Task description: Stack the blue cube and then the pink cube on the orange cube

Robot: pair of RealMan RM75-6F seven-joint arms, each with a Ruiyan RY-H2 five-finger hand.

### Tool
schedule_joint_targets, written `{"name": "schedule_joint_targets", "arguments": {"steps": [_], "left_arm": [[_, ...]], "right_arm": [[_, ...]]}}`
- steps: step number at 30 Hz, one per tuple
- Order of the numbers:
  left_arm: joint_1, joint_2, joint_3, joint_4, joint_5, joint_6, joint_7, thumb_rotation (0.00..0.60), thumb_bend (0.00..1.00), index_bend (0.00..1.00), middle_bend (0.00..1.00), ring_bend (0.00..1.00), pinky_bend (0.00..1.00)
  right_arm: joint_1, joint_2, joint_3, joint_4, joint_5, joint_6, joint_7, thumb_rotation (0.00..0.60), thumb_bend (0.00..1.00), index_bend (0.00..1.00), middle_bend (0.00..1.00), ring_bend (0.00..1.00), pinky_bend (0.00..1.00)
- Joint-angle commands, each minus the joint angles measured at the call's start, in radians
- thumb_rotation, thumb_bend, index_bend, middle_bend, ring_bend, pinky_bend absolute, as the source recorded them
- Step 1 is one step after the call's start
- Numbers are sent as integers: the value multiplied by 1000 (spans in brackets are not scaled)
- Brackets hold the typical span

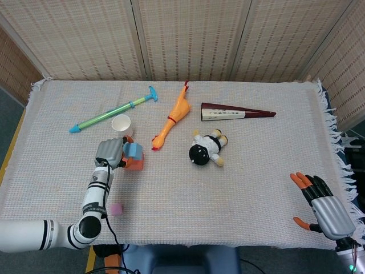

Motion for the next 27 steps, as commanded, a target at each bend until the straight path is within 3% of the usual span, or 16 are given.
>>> {"name": "schedule_joint_targets", "arguments": {"steps": [1,27], "left_arm": [[-3,-8,2,10,-11,1,3,600,385,643,1000,1000,1000],[-7,-43,28,52,2,-15,27,600,385,604,1000,1000,1000]], "right_arm": [[-1,1,0,0,-1,2,2,600,64,0,0,0,0],[1,3,-1,-2,3,-5,-1,600,65,0,0,0,0]]}}
